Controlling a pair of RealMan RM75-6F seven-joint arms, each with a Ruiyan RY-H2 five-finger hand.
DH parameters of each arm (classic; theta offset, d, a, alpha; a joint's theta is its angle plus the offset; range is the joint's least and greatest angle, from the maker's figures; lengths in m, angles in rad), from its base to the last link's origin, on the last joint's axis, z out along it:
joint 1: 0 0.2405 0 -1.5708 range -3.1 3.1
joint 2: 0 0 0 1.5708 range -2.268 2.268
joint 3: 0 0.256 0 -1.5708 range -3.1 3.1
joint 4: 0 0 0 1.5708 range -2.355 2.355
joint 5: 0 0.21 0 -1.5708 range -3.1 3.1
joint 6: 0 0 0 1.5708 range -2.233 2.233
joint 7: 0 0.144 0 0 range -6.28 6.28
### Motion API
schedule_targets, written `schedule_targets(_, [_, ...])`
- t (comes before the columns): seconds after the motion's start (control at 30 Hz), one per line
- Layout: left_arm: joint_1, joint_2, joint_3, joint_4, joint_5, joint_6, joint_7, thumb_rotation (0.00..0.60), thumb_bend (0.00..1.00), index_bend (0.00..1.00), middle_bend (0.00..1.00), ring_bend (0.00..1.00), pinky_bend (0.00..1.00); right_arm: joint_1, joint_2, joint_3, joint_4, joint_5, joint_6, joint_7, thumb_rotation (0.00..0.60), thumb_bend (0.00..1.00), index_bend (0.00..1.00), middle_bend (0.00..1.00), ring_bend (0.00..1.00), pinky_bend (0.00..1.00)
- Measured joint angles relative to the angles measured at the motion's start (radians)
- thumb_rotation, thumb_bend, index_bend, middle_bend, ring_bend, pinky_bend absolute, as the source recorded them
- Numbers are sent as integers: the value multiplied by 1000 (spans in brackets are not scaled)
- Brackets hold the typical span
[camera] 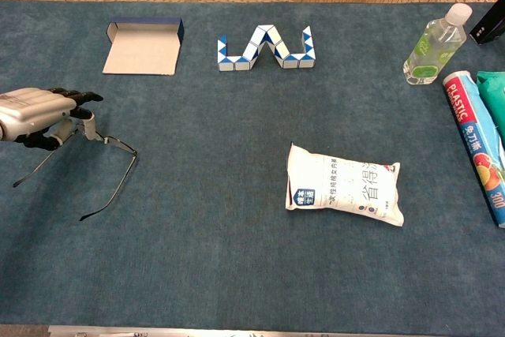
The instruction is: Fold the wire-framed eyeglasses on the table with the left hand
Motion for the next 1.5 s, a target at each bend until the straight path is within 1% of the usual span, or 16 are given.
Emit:
schedule_targets(0.37, [-30,-26,-3,11,-16,-7,35,600,900,357,0,0,38,1,-1,-1,0,-2,-2,-2,600,229,451,439,278,271])
schedule_targets(0.7, [-68,-71,-6,33,-47,-12,80,600,900,357,0,0,37,2,1,-3,-1,-1,-6,-1,600,229,451,439,278,271])
schedule_targets(0.87, [-79,-77,-8,25,-56,-7,92,600,900,357,0,0,37,2,3,-2,-2,1,-7,2,600,229,451,439,278,271])
schedule_targets(1.07, [-85,-59,-7,-29,-54,17,107,600,900,360,0,0,37,2,5,-2,-3,-1,-7,5,600,229,451,438,278,271])
schedule_targets(1.27, [-82,-20,0,-112,-39,63,125,600,900,362,0,0,37,-1,6,-5,-7,-11,3,6,600,229,451,439,278,271])
schedule_targets(1.5, [-56,31,11,-198,10,124,124,600,900,362,0,0,37,-5,9,-8,-11,-22,16,9,600,229,451,439,278,271])
